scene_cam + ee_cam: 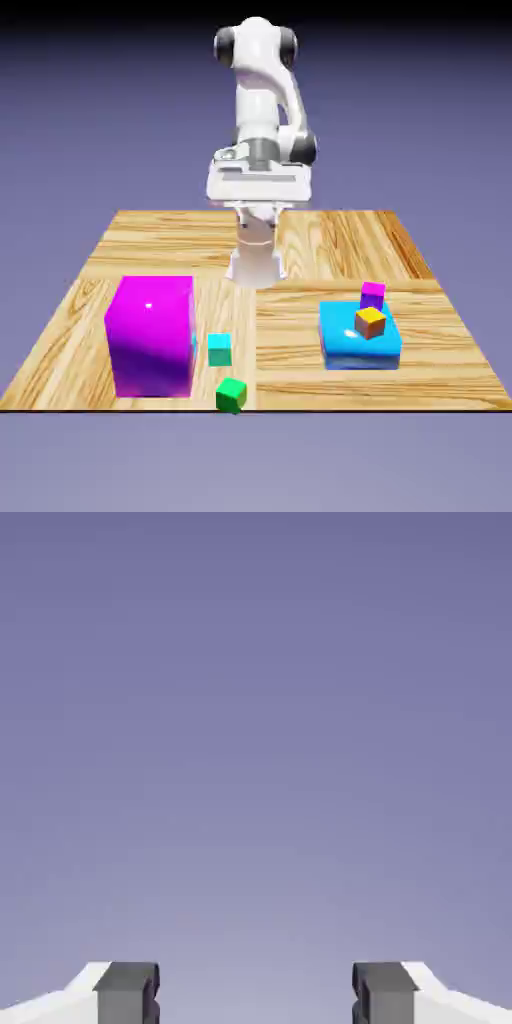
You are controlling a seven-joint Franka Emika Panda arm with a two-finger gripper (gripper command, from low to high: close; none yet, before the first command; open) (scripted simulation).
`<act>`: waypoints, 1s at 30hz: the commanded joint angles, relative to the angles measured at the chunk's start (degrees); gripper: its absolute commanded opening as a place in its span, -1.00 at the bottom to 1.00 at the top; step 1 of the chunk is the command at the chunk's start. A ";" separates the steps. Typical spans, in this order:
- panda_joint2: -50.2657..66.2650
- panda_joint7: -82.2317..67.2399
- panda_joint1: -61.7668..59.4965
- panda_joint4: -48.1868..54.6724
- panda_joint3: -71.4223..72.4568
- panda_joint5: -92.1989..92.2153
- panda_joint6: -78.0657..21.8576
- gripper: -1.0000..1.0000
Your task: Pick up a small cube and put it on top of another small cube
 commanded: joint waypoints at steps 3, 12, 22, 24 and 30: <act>3.44 -7.48 2.15 0.69 -2.30 -0.55 1.38 0.00; 13.74 -29.90 8.61 2.77 -9.20 -2.19 5.54 0.00; 25.19 -54.82 15.79 5.07 -16.86 -4.02 10.15 0.00; 27.48 -59.81 17.22 5.53 -18.39 -4.38 11.07 0.00; 34.35 -74.76 21.52 6.92 -22.99 -5.48 13.84 0.00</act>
